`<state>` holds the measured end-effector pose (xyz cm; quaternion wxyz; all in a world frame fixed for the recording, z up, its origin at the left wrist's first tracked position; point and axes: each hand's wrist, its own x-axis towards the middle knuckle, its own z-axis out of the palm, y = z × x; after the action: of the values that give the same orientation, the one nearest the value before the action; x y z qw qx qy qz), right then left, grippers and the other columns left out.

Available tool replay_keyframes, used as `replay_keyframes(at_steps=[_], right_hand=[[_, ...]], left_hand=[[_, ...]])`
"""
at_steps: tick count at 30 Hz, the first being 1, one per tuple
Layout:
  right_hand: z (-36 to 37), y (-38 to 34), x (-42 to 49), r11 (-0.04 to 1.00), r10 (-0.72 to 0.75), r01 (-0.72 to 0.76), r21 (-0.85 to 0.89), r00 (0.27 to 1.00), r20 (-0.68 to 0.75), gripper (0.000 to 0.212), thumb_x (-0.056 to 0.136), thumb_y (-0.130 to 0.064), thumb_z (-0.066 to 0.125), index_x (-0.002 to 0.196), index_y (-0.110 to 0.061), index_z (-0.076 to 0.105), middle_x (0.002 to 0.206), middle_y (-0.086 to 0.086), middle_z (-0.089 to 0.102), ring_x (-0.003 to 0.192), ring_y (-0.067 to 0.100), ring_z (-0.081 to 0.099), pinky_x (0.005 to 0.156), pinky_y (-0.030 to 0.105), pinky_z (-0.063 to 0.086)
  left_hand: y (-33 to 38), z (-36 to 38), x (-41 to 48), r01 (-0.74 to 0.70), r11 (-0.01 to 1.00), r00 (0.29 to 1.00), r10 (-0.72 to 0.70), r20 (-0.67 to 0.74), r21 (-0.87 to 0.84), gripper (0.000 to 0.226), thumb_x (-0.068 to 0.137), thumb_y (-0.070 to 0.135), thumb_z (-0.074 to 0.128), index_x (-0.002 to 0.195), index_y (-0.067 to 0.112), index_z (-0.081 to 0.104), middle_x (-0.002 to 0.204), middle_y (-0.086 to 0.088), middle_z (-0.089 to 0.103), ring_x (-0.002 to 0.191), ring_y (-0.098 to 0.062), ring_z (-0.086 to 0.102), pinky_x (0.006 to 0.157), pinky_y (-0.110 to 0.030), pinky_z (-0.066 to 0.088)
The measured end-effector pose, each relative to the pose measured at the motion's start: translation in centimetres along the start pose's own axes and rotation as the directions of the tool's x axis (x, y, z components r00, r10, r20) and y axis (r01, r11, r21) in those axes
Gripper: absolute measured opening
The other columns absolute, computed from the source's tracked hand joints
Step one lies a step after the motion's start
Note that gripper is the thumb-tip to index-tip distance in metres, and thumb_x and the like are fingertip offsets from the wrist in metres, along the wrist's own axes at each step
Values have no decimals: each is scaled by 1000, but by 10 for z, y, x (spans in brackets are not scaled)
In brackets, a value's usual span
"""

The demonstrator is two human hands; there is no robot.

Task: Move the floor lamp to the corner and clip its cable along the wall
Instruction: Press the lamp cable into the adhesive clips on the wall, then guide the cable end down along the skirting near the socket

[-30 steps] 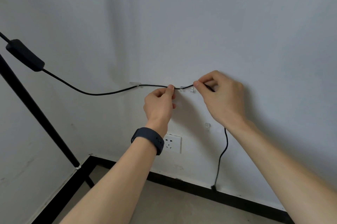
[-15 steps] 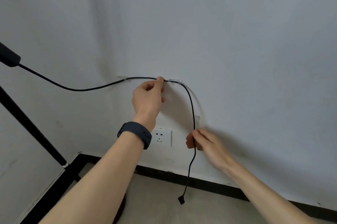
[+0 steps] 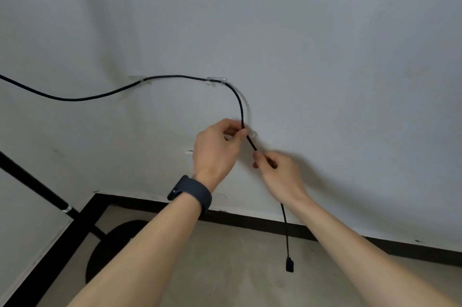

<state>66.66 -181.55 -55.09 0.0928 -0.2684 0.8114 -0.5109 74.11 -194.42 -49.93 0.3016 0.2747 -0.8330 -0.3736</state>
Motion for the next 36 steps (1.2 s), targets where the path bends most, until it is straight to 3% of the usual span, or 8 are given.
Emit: replay_keyframes(at_steps=[6,11,17,22,26,28,32,36], right_hand=[[-12,21,-5,998,-7,8,-69,1000,26,39,99,-45,49,80,-17,68,72,3,67,60,10,53,57,25,38],[-8,42,-12,998,-10,9,-60,1000,-21,26,101,-35,48,87,-17,61,75,1,67,68,13,60,63,30,47],[15,37,-1,997,56,-59,48,997,56,22,98,-27,56,83,-16,67,76,0,75,76,16,71,75,32,54],[25,26,4,942,178,-216,257,970,163,19,99,-21,57,92,-9,71,85,9,78,78,22,76,76,35,63],[32,15,2,807,285,-382,451,920,269,20,103,-16,51,105,0,64,97,17,76,84,25,78,77,34,63],[37,15,0,762,308,-402,507,914,262,19,103,-15,49,104,-1,62,97,16,75,83,25,77,79,33,62],[44,19,-3,797,310,-339,500,940,143,20,104,-16,46,91,-10,60,93,11,72,79,19,73,76,26,60],[57,24,-5,860,295,-289,420,954,51,22,104,-22,45,86,-17,58,89,7,72,82,21,72,81,31,58]], left_hand=[[3,16,-6,42,991,991,-57,-119,-126,7,88,40,71,90,34,71,81,20,72,79,2,68,70,-19,52],[5,22,-6,115,962,978,-153,-141,-247,13,80,45,76,79,36,68,79,16,74,71,-14,72,67,-32,56],[-22,24,-26,194,841,946,-297,-131,-506,9,91,31,70,89,22,71,90,4,74,75,-20,71,51,-13,47],[-100,49,-66,425,875,905,-402,138,-232,19,95,27,62,113,33,64,113,8,67,101,-18,66,90,-34,52],[-141,67,-90,446,895,767,-368,526,-25,41,91,19,62,128,35,64,127,10,61,105,-12,62,79,-19,48],[-154,66,-101,446,895,749,-383,540,16,24,97,34,57,117,30,70,121,8,70,101,-11,66,79,-25,55],[-184,45,-116,430,888,742,-449,498,161,43,95,57,50,111,22,70,104,5,75,95,-15,70,91,-40,57],[-204,21,-115,468,871,771,-484,414,146,39,98,52,51,93,22,75,72,5,68,66,-11,62,73,-34,54]])
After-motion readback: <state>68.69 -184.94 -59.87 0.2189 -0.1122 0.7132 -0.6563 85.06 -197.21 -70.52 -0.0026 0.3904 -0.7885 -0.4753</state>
